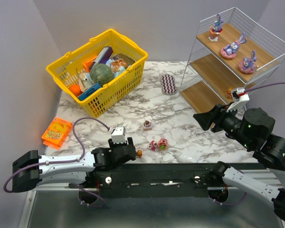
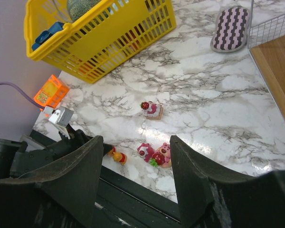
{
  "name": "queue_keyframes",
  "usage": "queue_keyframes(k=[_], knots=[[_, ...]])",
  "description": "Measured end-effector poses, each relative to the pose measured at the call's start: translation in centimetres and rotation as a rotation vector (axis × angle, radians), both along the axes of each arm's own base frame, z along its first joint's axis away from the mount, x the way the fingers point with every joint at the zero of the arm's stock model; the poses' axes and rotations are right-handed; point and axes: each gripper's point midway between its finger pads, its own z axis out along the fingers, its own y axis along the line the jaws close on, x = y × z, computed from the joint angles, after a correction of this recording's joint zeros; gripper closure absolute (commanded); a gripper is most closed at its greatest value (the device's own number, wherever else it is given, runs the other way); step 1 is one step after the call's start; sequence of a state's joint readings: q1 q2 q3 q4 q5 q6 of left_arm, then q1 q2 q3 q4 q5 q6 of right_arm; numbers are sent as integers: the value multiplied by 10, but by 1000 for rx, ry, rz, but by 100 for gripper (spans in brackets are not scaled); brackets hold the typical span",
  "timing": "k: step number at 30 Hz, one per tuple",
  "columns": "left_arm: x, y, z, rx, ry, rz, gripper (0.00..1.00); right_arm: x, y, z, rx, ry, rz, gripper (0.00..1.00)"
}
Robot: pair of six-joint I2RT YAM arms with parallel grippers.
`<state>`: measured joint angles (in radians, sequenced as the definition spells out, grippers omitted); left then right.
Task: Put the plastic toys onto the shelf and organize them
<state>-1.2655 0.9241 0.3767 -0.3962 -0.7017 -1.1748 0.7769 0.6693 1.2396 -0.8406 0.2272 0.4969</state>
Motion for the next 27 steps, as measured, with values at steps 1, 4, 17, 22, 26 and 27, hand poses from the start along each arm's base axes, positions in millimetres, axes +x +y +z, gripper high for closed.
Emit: queue_keyframes(k=[1, 4, 17, 22, 26, 27], knots=[[0, -1, 1, -1, -4, -7, 25, 0, 0, 0, 0, 0, 0, 34], [1, -3, 2, -2, -12, -16, 24, 0, 0, 0, -1, 1, 0, 34], [2, -6, 5, -9, -20, -27, 36, 0, 0, -4, -13, 10, -1, 34], [-1, -9, 2, -2, -16, -39, 36, 0, -2, -5, -20, 11, -6, 34], [-3, -9, -5, 20, -4, -42, 36, 1, -2, -5, -22, 11, -8, 34], [-3, -9, -6, 24, 0, -41, 36, 1, -2, -5, -22, 11, -9, 34]])
